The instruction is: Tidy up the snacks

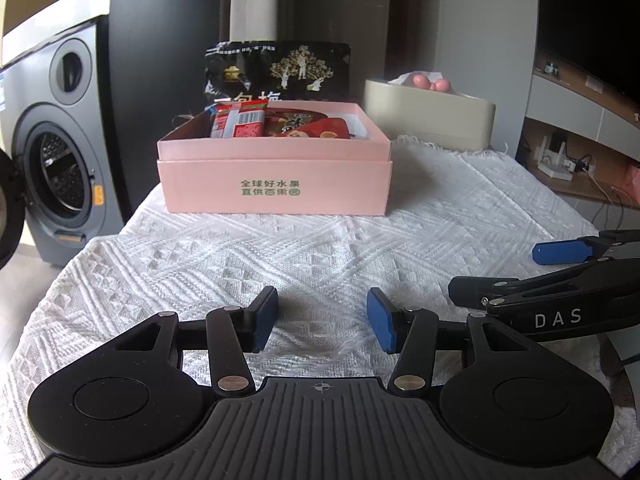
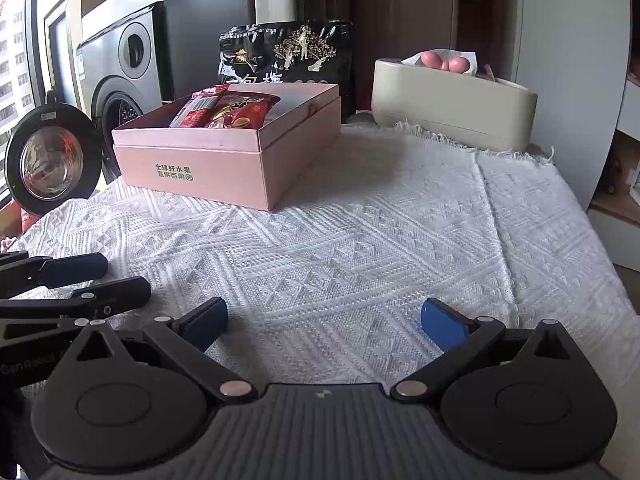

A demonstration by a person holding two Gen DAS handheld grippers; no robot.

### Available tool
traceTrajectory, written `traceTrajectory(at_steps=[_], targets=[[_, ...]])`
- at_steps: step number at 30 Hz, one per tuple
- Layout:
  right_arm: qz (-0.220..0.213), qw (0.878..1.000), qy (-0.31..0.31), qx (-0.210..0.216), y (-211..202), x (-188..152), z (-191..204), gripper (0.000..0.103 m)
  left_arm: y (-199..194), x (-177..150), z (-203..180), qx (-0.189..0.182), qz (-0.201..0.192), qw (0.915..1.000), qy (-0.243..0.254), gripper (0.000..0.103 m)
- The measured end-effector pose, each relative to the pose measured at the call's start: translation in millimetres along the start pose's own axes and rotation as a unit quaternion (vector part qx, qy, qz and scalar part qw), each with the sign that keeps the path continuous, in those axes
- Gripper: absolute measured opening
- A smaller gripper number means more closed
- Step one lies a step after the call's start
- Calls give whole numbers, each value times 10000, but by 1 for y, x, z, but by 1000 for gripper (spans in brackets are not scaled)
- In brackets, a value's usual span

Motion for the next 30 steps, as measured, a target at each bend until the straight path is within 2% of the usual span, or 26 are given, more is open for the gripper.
traceTrajectory(at_steps=[30], targets=[[0,10000,-6,-4,0,0,1,103,1,0,1,34,57,10000,19,55]])
Point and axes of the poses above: each gripper's, at about its wrist camera, not at the fingertips, and y roughly the way its jaws point, z to its left, x to its top, the point moved 6 cm from there along y, roughly the way its jaws point, and after that the axes turned 13 degrees about -z, right-handed, at the moved point
